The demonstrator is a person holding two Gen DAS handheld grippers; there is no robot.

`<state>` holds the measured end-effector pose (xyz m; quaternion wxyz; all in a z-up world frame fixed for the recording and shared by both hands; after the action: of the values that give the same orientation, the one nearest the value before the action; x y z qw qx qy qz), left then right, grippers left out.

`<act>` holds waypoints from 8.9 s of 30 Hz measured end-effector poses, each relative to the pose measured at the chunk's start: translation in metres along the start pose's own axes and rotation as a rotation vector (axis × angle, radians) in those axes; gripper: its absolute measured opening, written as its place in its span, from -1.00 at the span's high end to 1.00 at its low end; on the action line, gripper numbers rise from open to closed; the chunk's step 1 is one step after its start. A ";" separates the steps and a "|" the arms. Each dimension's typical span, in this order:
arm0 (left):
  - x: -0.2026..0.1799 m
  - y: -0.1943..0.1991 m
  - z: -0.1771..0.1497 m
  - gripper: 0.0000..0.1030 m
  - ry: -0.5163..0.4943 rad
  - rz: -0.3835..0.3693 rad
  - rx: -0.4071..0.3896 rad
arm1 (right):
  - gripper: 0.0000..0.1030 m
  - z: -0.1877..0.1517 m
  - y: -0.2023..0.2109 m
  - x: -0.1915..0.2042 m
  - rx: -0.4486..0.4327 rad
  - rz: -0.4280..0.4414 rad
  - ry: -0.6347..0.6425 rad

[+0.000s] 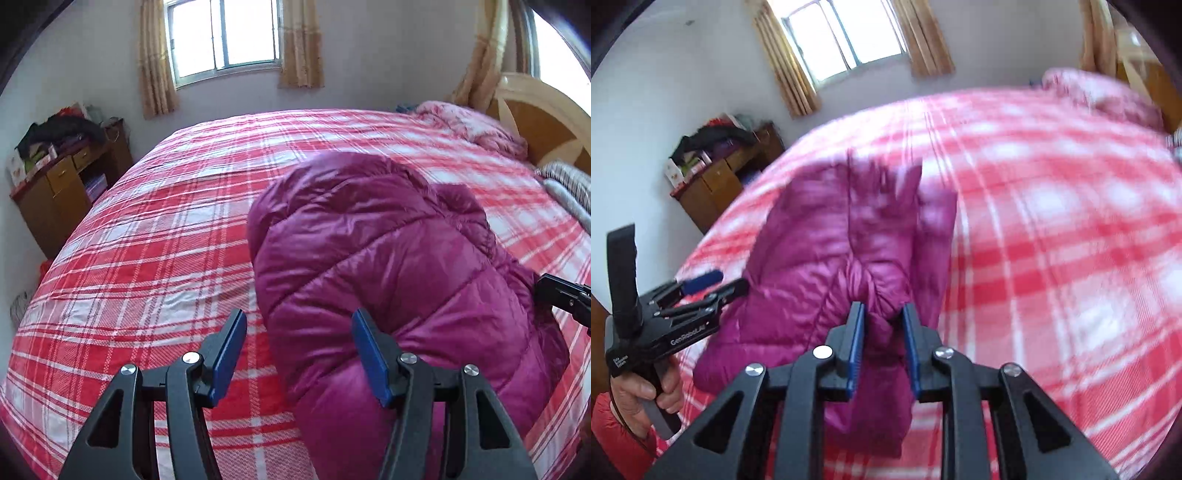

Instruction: Fold large clothes

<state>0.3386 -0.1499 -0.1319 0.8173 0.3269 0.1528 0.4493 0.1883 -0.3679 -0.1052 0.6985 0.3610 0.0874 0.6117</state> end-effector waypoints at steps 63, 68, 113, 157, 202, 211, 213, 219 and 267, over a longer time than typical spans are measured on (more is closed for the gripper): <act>-0.015 -0.091 -0.002 -0.85 0.223 -0.275 0.165 | -0.53 -0.021 -0.071 -0.031 0.116 0.271 -0.162; -0.011 -0.090 -0.006 -0.84 0.207 -0.316 0.120 | -0.54 -0.020 -0.076 -0.034 0.126 0.292 -0.188; -0.007 -0.078 -0.014 -0.74 0.219 -0.378 0.076 | -0.16 -0.025 -0.093 -0.028 0.188 0.478 -0.257; -0.007 0.044 -0.104 -0.07 0.195 -0.193 0.096 | 0.43 -0.059 -0.042 0.027 0.150 0.291 -0.267; 0.264 0.196 -0.188 -0.03 0.565 0.299 -0.081 | 0.45 -0.010 -0.225 0.371 0.358 0.750 0.185; 0.324 0.197 -0.192 -0.03 0.571 0.381 -0.075 | 0.45 -0.007 -0.259 0.428 0.336 0.788 0.279; 0.333 0.195 -0.192 -0.03 0.571 0.395 -0.072 | 0.45 -0.009 -0.263 0.434 0.333 0.787 0.287; 0.368 0.168 -0.188 -0.03 0.554 0.429 -0.039 | 0.46 -0.011 -0.280 0.441 0.323 0.747 0.334; 0.360 0.107 -0.210 -0.15 0.335 0.598 0.077 | 0.57 -0.010 -0.292 0.424 0.255 0.300 0.417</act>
<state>0.3547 0.2740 -0.1995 0.6001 0.3093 0.1991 0.7104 0.5140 0.0276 -0.1555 0.5161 0.3211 0.2511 0.7533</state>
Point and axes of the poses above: each gripper's, at about its wrist camera, not at the fingertips, and y roughly against the way its jaws point, x to its left, z to its top, the point moved 7 cm from there along -y, roughly the way its jaws point, and after that the axes turned 3 degrees about -y, right-handed, at the moved point
